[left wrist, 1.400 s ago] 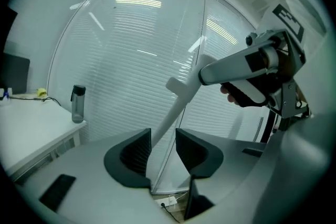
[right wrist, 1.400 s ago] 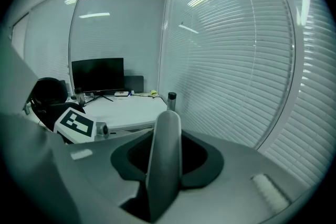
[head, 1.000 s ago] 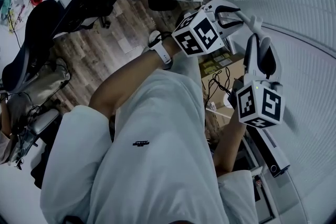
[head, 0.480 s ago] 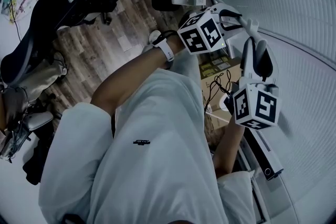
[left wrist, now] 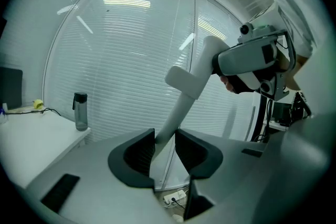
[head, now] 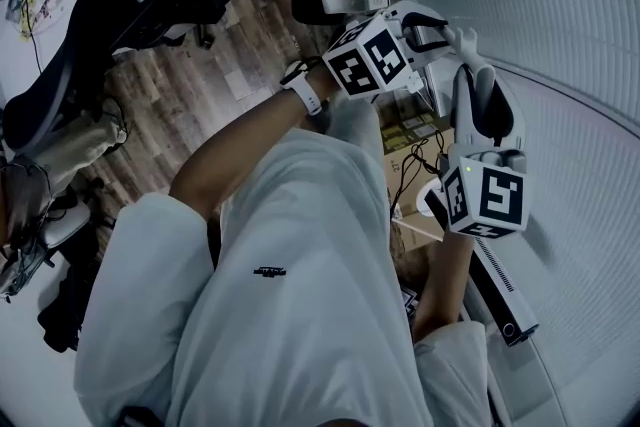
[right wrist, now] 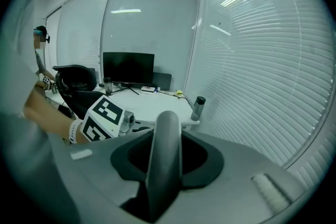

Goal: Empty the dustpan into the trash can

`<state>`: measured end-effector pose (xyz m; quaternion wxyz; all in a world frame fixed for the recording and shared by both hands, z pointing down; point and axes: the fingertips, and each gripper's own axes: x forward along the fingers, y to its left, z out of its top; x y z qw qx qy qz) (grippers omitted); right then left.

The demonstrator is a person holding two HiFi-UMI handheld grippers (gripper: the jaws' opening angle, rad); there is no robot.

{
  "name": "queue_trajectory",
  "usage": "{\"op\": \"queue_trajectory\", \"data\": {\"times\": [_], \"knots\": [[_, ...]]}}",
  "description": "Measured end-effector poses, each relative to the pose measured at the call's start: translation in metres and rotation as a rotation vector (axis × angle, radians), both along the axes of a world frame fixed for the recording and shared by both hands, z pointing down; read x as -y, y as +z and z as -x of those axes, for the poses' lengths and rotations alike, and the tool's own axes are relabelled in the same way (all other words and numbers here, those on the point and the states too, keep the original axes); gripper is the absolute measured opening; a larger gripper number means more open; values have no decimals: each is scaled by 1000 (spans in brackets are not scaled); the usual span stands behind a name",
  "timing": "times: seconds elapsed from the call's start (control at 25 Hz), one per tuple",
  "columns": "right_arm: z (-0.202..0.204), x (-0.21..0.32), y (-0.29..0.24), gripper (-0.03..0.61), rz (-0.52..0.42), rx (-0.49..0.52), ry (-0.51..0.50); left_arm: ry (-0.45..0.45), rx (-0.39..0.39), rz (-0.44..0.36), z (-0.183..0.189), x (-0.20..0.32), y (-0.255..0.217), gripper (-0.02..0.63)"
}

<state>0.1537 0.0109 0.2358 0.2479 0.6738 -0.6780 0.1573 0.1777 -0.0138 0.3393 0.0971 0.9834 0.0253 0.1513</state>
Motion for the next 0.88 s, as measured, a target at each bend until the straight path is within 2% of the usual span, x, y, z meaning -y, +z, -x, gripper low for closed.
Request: {"op": "queue_trajectory", "data": {"times": [0.28, 0.48, 0.72, 0.88], "knots": [[22, 0, 3, 115, -21, -79, -127, -108, -15, 29, 17, 5, 0, 124], [45, 2, 6, 115, -42, -134, -223, -145, -2, 37, 34, 8, 5, 127], [75, 10, 12, 115, -59, -150, -309, -240, -5, 99, 60, 16, 16, 133], [87, 9, 17, 115, -61, -200, -375, -258, 1, 95, 75, 18, 18, 133]]}}
